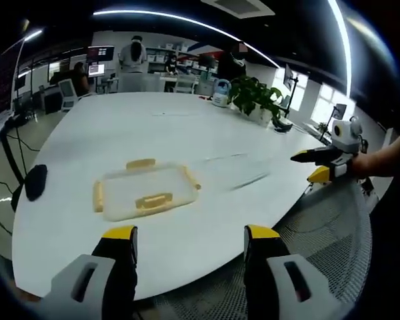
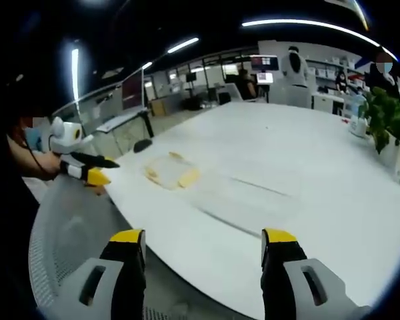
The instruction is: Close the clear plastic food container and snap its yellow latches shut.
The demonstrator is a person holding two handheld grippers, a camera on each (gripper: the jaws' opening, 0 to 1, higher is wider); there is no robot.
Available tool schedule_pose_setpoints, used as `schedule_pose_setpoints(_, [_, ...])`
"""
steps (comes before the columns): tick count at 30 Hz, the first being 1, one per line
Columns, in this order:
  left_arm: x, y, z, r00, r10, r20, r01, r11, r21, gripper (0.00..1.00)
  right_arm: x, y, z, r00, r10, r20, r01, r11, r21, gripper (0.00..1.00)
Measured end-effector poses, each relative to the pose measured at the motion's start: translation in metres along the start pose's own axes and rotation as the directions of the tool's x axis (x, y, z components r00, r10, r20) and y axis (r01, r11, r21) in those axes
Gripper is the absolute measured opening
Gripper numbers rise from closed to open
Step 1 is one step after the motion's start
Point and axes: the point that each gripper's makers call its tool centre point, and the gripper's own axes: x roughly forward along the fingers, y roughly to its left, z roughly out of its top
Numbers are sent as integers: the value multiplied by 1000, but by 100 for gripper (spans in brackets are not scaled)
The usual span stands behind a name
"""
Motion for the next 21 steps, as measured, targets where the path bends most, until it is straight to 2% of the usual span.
schedule_pose_setpoints(14, [1,3,2,1000,2,9,-2,1000,-5,66,0,0,3,1000,1,9,-1,1000,2,70])
schedule_pose_setpoints(21, [-1,4,6,999,5,41,-3,999,-40,73,0,0,5,1000,4,18,-4,1000,-1,72])
